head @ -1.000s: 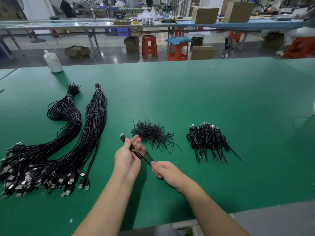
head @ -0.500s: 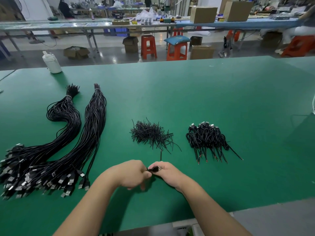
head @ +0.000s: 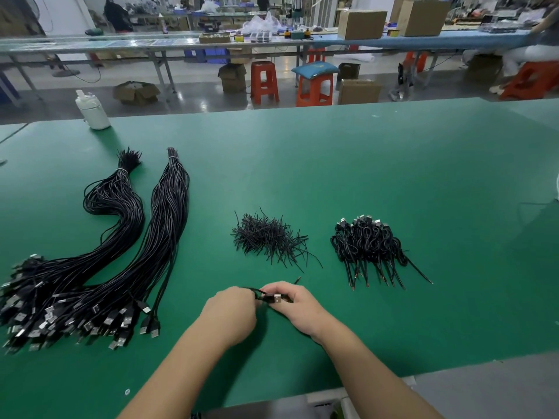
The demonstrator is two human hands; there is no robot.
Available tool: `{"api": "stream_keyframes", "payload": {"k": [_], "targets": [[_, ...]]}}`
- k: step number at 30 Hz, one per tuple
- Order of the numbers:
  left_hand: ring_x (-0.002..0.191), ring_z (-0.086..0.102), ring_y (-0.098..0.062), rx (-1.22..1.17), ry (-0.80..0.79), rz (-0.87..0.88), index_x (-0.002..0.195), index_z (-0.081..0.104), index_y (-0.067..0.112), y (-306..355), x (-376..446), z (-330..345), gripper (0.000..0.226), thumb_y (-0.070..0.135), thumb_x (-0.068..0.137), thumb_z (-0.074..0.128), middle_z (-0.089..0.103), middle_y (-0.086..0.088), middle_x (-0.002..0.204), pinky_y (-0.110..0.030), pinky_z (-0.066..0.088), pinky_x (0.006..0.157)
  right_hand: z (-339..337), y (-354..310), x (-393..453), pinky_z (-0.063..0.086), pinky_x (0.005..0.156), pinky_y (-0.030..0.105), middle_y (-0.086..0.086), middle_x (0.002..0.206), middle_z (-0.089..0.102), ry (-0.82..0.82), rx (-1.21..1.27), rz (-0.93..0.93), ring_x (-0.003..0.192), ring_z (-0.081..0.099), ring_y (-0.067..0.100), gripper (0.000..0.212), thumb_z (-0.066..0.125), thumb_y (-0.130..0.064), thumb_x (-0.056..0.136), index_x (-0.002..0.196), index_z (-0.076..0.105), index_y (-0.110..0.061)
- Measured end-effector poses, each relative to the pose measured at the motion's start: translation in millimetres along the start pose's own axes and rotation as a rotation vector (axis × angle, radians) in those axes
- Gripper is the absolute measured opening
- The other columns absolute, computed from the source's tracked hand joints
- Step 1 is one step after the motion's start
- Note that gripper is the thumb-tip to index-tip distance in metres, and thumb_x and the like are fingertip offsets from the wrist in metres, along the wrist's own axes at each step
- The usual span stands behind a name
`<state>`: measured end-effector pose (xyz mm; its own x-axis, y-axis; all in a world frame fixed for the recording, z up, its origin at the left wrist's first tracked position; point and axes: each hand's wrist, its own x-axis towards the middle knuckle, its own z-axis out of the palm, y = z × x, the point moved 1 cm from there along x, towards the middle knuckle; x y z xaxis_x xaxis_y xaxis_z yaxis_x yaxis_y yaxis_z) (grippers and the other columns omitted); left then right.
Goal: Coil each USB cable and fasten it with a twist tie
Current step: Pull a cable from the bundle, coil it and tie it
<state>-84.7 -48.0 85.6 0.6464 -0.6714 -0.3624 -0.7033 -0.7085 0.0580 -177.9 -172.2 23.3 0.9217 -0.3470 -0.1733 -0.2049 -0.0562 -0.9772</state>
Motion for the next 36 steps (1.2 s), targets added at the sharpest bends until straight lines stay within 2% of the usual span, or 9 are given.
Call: {"api": "stream_keyframes", "payload": {"k": [4, 6, 8, 11, 13, 16, 21, 25, 36], "targets": [[0.095, 0.065, -0.03, -0.446, 0.364, 0.054, 0.088, 0.062, 0.026, 4.3, 6.9, 11.4, 0.026, 0.03, 0.104, 0.042, 0.07, -0.004, 0.103, -0.031, 0.04, 0.07, -2.4, -3.3, -2.2, 0.038, 0.084, 0.032, -0.003, 0.096, 0.064, 0.0, 0.032, -0.021, 0.09, 0.05, 0.016, 0.015, 0.058, -0.022, 0.1, 0.095, 0.07, -0.028], [0.1, 0.068, -0.024, -0.925, 0.454, -0.01, 0.097, 0.067, 0.023, 4.2, 13.4, 14.3, 0.026, 0.026, 0.105, 0.043, 0.073, -0.002, 0.099, -0.029, 0.045, 0.08, -1.9, -3.5, -3.0, 0.038, 0.082, 0.032, -0.003, 0.094, 0.064, -0.021, -0.02, -0.019, 0.088, 0.05, 0.014, 0.017, 0.057, -0.024, 0.1, 0.091, 0.07, -0.029], [0.106, 0.069, -0.017, -1.555, 0.391, -0.031, 0.115, 0.065, 0.012, 7.0, 19.3, 12.5, 0.031, 0.025, 0.107, 0.038, 0.074, -0.003, 0.109, -0.03, 0.05, 0.094, 1.0, -4.0, -2.9, 0.043, 0.086, 0.026, -0.004, 0.093, 0.068, -0.053, -0.066, -0.025, 0.088, 0.056, 0.008, 0.018, 0.056, -0.022, 0.101, 0.091, 0.071, -0.026], [0.088, 0.073, -0.02, -2.039, 0.201, 0.053, 0.116, 0.06, -0.001, 12.0, 23.8, 5.1, 0.039, 0.027, 0.108, 0.034, 0.074, -0.012, 0.102, -0.03, 0.057, 0.071, 2.8, -6.3, -2.6, 0.049, 0.093, 0.033, -0.004, 0.086, 0.071, -0.053, -0.025, -0.021, 0.086, 0.061, 0.008, 0.019, 0.053, -0.016, 0.102, 0.09, 0.068, -0.018], [0.061, 0.063, -0.018, -2.046, 0.117, 0.094, 0.111, 0.061, 0.0, 13.6, 22.5, 3.0, 0.038, 0.03, 0.106, 0.038, 0.071, -0.009, 0.085, -0.032, 0.05, 0.047, 0.9, -5.5, -3.1, 0.044, 0.095, 0.052, -0.004, 0.083, 0.072, -0.038, 0.017, 0.002, 0.086, 0.057, 0.02, 0.02, 0.052, -0.015, 0.102, 0.089, 0.067, -0.019], [0.047, 0.044, -0.015, -1.928, 0.085, 0.142, 0.102, 0.061, 0.003, 13.0, 20.0, 2.3, 0.036, 0.033, 0.104, 0.041, 0.055, -0.006, 0.069, -0.028, 0.039, 0.041, -1.7, -6.0, -4.8, 0.045, 0.096, 0.05, -0.002, 0.087, 0.073, -0.061, 0.033, 0.005, 0.089, 0.062, 0.018, 0.018, 0.054, -0.017, 0.102, 0.092, 0.069, -0.018], [0.052, 0.037, -0.017, -1.736, 0.08, 0.156, 0.076, 0.066, 0.021, 13.7, 12.6, -4.2, 0.04, 0.037, 0.104, 0.042, 0.045, -0.009, 0.065, -0.032, 0.029, 0.052, -2.7, -8.1, -5.7, 0.044, 0.106, 0.038, 0.005, 0.105, 0.074, -0.112, 0.072, 0.036, 0.103, 0.063, 0.01, 0.014, 0.062, -0.013, 0.097, 0.106, 0.072, -0.017], [0.055, 0.036, -0.018, -1.76, 0.025, 0.198, 0.072, 0.063, 0.016, 13.6, 7.0, -9.6, 0.039, 0.034, 0.101, 0.045, 0.045, -0.013, 0.068, -0.03, 0.035, 0.06, -7.9, -13.9, -8.2, 0.047, 0.098, 0.024, -0.005, 0.118, 0.072, -0.138, 0.222, 0.046, 0.111, 0.065, 0.01, 0.04, 0.075, -0.016, 0.085, 0.122, 0.065, -0.026], [0.077, 0.07, -0.032, -1.846, -0.23, 0.317, 0.075, 0.063, 0.008, 23.2, 12.0, -3.8, 0.04, 0.034, 0.101, 0.048, 0.068, -0.031, 0.102, -0.034, 0.055, 0.062, 5.2, -16.5, -13.4, 0.06, 0.075, 0.033, 0.013, 0.101, 0.075, 0.081, 0.431, 0.047, 0.089, 0.072, 0.021, 0.043, 0.079, 0.005, 0.077, 0.114, 0.068, -0.011]]}}
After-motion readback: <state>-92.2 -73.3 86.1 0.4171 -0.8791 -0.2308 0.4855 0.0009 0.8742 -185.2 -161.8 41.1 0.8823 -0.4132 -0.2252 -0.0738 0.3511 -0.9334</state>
